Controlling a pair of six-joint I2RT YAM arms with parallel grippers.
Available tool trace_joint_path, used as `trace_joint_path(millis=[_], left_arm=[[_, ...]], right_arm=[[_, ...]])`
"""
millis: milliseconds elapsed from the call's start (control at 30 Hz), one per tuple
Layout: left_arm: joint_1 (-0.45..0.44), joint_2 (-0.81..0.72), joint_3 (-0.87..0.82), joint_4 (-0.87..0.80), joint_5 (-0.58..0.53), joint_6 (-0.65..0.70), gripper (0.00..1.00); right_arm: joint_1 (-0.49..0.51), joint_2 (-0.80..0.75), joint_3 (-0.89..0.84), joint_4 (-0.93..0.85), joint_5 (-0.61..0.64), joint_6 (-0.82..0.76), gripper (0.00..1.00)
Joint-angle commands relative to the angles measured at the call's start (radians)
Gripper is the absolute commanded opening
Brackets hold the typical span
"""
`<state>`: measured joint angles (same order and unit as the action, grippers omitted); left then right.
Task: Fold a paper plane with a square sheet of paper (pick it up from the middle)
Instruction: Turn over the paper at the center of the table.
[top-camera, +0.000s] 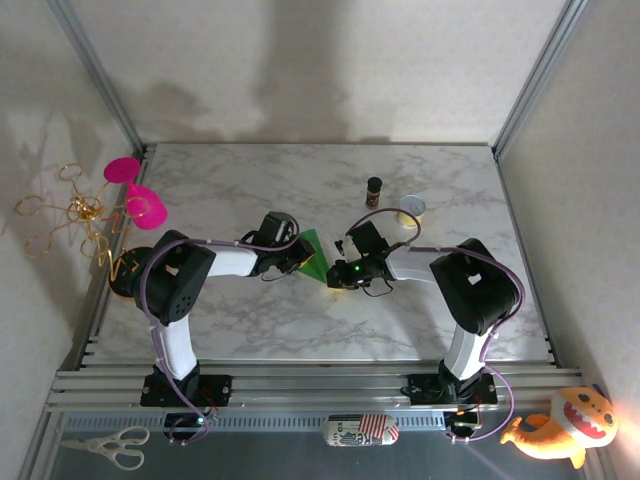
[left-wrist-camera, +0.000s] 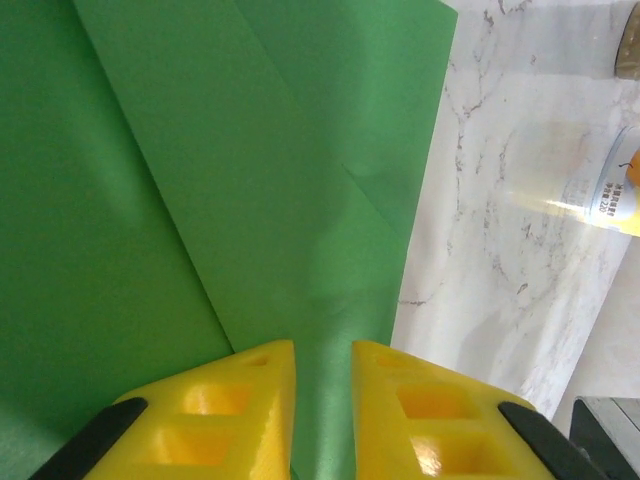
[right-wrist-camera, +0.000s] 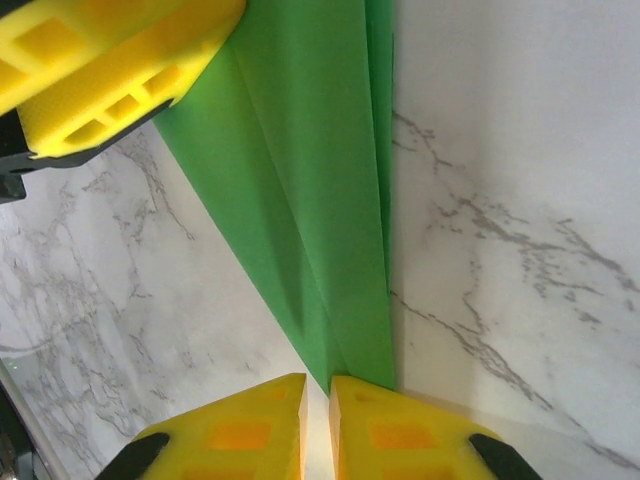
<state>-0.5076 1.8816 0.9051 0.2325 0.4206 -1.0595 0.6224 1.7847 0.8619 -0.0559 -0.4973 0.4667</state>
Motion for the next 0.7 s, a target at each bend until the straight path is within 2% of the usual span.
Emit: trace_joint_path(millis=[0, 233, 400, 567, 667], left_arm=[[-0.002, 0.058, -0.009, -0.121, -0.080, 0.028, 0.21], [-0.002, 0.057, -0.009, -0.114, -0.060, 0.040, 0.21], [-0.002, 0.034, 0.008, -0.065, 0.009, 0.069, 0.21], [-0.001, -0.087, 0.047, -0.061, 0.032, 0.099, 0.29], [0.003, -0.147, 0.045, -0.081, -0.003, 0.097, 0.34]], right_arm=[[0.002, -0.023, -0.045, -0.128, 0.025, -0.028, 0.17], [-0.001, -0.042, -0.076, -0.144, 0.069, -0.026, 0.17], [-0.005, -0.055, -0.049, -0.107, 0.076, -0.016, 0.15], [-0.020, -0.196, -0.041, 0.026, 0.090, 0.035, 0.20], [-0.022, -0.204, -0.028, 0.054, 0.112, 0.037, 0.23]])
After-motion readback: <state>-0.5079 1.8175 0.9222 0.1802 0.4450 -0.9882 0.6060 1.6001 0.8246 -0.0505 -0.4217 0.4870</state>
